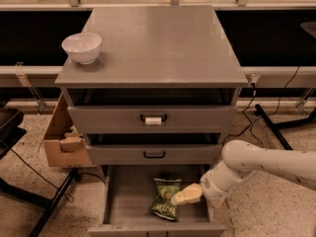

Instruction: Place green jalapeno chip bag into bottom drawer

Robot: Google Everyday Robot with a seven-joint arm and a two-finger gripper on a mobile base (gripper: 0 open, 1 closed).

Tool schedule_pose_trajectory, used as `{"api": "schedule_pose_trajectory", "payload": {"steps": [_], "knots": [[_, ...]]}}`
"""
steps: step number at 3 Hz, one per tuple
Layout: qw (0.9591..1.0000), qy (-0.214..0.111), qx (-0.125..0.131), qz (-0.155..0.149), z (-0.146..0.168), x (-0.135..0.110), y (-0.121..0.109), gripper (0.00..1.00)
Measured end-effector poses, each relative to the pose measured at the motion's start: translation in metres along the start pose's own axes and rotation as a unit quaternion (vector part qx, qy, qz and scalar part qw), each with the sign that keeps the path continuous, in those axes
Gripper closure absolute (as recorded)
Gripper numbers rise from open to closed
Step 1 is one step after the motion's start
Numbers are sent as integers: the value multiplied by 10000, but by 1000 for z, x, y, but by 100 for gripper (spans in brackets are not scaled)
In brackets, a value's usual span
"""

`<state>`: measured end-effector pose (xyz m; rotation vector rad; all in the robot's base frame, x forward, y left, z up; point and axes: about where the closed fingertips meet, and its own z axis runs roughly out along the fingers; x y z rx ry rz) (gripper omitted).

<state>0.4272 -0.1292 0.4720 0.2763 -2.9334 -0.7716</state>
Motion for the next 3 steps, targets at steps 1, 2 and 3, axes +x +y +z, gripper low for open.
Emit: {"api": "schedule_pose_trajectory", "payload": {"steps": [1, 2, 3], "knots": [[9994, 72, 252, 232, -49, 65, 13, 0], [9979, -111, 579, 286, -98, 101, 35, 0], [9924, -525, 1101, 136, -149, 107, 65, 0]]}}
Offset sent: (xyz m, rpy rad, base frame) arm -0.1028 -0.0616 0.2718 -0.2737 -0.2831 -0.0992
